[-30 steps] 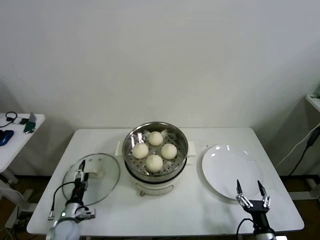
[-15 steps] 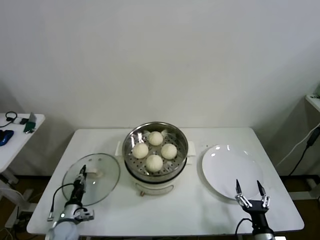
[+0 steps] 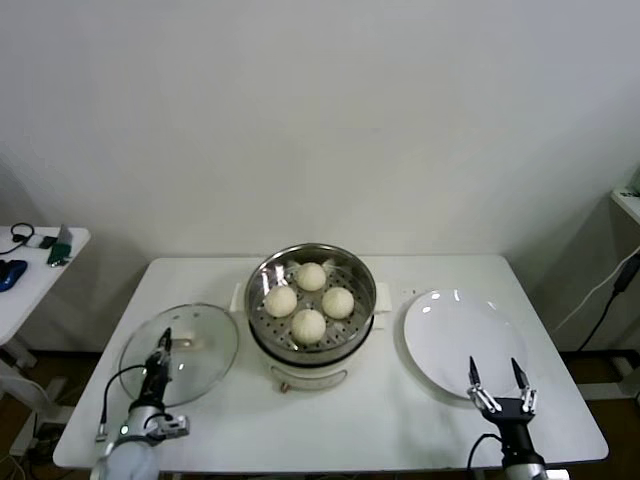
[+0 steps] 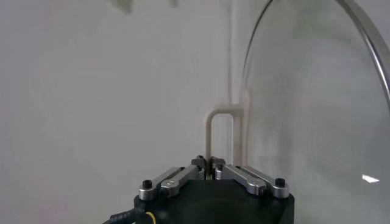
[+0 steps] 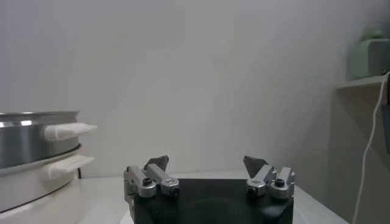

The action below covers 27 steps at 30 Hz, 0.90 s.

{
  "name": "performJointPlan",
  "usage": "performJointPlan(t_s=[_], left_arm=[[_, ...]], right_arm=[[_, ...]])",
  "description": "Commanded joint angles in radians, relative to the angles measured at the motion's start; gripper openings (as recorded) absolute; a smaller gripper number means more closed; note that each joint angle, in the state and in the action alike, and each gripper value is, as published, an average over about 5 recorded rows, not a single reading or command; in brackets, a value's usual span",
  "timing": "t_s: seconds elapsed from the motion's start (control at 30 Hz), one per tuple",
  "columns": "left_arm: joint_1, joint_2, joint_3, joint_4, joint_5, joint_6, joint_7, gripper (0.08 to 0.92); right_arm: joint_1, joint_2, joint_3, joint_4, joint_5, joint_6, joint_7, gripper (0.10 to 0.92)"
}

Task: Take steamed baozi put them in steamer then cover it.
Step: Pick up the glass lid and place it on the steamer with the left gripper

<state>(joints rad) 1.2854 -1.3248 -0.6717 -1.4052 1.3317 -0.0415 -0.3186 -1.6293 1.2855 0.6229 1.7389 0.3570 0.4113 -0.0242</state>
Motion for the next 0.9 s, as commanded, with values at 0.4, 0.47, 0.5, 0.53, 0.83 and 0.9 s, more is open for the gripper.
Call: performJointPlan(t_s=[0.4,0.47,0.5,0.53,0.83,0.9], left_arm=[[0.050,0.357,0.043,-0.616,-0.497,0.379,0.297,0.140],[0.030,0.375,0.079,-0.660,-0.497,0.433,0.325,0.140],[0.019,0.380,0.100,-0.678,-0.495,0.458,0.338,0.140],[0.007,0.384,0.126,-0.697,-0.490,0.483,0.353,0.140],[-0.137,0.352,0.400,-0.768,-0.353,0.658,0.491,0.140],[-0.182,0.326,0.462,-0.763,-0.298,0.685,0.527,0.140]], right_arm=[[0.024,-0.009,-0.008,-0.016,-0.072,-0.070,0.037,0.823],[0.026,-0.010,-0.009,-0.016,-0.072,-0.070,0.037,0.823],[0.027,-0.010,-0.009,-0.016,-0.072,-0.070,0.037,0.823],[0.028,-0.010,-0.009,-0.016,-0.072,-0.070,0.037,0.823],[0.051,-0.007,-0.019,-0.029,-0.072,-0.057,0.036,0.823],[0.056,-0.006,-0.021,-0.034,-0.072,-0.050,0.036,0.823]])
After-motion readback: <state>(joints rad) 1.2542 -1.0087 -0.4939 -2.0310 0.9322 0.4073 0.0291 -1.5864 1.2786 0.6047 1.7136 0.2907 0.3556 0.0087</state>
